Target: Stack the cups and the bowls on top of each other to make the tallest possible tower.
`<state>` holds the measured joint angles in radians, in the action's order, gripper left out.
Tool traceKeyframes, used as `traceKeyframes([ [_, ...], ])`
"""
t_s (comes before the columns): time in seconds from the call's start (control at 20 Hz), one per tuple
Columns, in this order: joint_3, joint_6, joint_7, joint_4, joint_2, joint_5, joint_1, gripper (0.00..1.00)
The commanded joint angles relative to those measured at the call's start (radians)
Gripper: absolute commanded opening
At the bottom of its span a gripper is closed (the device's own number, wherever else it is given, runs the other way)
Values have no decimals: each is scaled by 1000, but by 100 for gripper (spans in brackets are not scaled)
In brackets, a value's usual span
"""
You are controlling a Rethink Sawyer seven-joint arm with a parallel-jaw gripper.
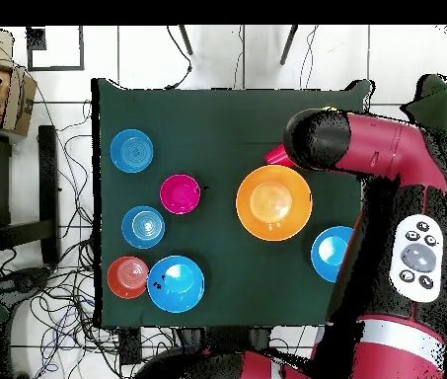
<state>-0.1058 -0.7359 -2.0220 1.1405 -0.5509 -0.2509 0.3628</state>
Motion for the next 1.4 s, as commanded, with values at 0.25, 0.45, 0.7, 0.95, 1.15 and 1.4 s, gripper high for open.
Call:
traceKeyframes([
  [0.25, 15, -129, -59, 29, 17, 4, -80, 0],
  [0.45, -1, -115, -85, 32, 28, 8, -104, 0],
  [0.7, -22, -122, -122, 15, 47, 22, -141, 0],
  [0.95, -48, -114, -156, 21, 57, 44, -181, 0],
  [1.15, -67, -84, -177, 53, 56, 54, -211, 0],
  [1.4, -88, -39, -184, 110, 45, 63, -236, 0],
])
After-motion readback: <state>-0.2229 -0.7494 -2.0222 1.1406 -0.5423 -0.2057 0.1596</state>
